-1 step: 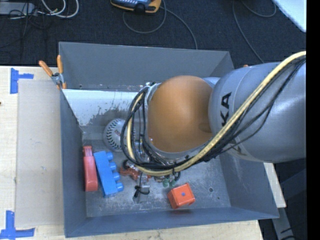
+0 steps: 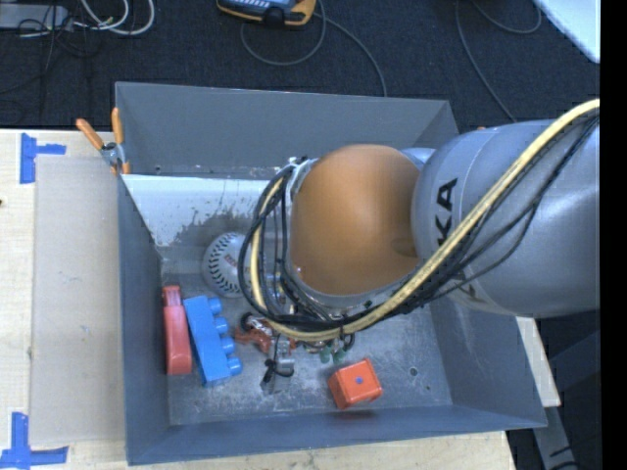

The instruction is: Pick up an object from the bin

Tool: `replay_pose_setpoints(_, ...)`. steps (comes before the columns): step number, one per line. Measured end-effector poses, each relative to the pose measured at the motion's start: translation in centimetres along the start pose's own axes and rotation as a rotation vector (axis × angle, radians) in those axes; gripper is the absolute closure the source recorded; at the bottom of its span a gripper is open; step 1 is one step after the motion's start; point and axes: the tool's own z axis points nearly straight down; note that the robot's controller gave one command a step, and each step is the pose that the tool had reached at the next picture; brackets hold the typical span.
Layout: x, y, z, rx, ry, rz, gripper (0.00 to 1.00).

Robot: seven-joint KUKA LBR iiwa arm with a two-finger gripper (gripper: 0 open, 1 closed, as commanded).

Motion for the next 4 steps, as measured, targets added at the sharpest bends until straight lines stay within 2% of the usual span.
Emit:
replay_pose_setpoints(1,-2.0,-3.3,6.0,0.000,0.001,0.087,0.00)
replay_pose_setpoints(2,-7.0,-6.4,13.3,-0.001,-0.005,-0.034,0.00)
replay_pose_setpoints(3,-7.6,-7.4,16.3,0.001,0.005,0.060,0.00)
replay_pose_setpoints(4,-6.9,-6.7,15.9,-0.001,0.000,0.128,0.00)
